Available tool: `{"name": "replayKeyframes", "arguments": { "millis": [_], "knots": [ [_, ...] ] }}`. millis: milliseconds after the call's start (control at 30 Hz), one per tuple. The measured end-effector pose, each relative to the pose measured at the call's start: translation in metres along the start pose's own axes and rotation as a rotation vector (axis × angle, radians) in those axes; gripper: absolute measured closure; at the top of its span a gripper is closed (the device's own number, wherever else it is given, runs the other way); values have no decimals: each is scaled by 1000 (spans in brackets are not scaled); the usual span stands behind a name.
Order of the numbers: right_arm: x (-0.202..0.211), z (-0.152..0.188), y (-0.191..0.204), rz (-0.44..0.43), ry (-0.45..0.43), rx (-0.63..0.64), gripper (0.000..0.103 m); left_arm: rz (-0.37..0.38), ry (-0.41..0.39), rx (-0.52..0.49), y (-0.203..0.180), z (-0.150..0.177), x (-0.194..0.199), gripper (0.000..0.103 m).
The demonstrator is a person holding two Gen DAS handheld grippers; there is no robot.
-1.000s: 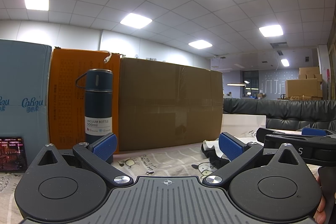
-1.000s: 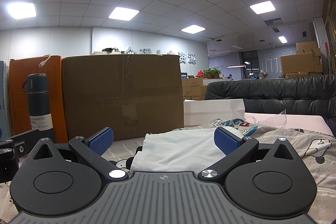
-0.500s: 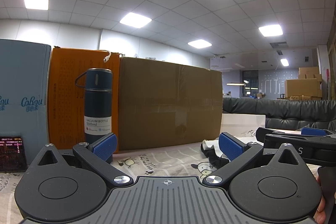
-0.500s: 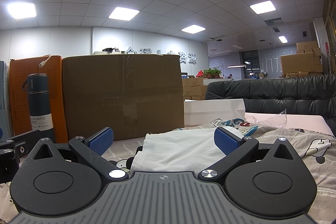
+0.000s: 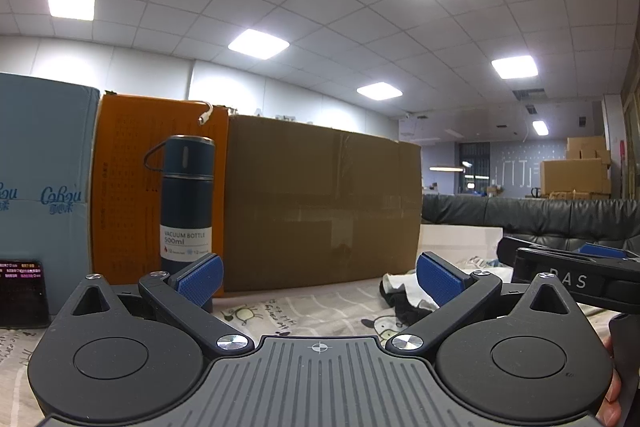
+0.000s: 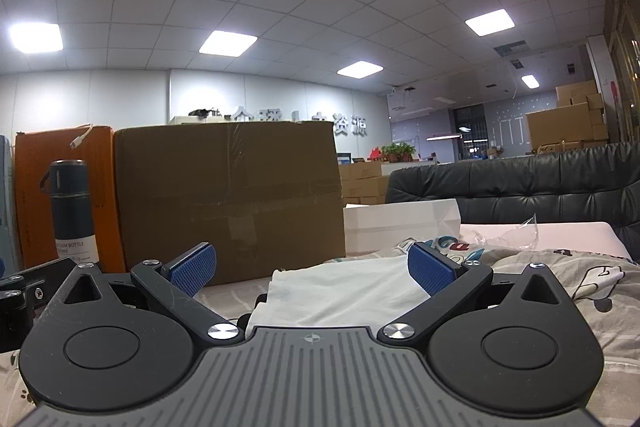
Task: Fold clothes
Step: 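Raise and swing both tools toward the pink knit sweater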
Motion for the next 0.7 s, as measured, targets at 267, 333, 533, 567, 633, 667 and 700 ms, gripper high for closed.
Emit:
{"name": "replayKeyframes", "arguments": {
  "millis": [267, 333, 533, 567, 633, 667, 700],
  "knots": [
    [20, -12, -3, 46, -92, 5, 0, -18, -59, 27, 2, -10, 12, 0],
    [28, -18, -2, 55, -112, 21, 0, -10, -78, 42, 1, -15, 16, 0],
    [58, -33, 1, 83, -149, 25, 0, 14, -155, 79, -2, -38, 34, 0],
    [64, -36, 3, 88, -157, 28, 0, 21, -170, 82, -3, -41, 37, 0],
    [76, -42, 3, 97, -177, 30, 0, 24, -194, 84, -4, -47, 43, 0],
    [82, -45, 3, 102, -185, 30, 0, 19, -207, 88, -4, -49, 46, 0],
    [88, -48, 3, 109, -191, 29, 0, 13, -220, 92, -4, -52, 48, 0]
  ]
}}
Point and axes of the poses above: each gripper's, at about its wrist camera, not at the fingertips, and x roughly against the way its jaws point, y to its left, z to its underside, the point moved 8 cm from there along -x, roughly the way its jaws point, and after that the axes turned 7 degrees about z, right-handed, at the moved point
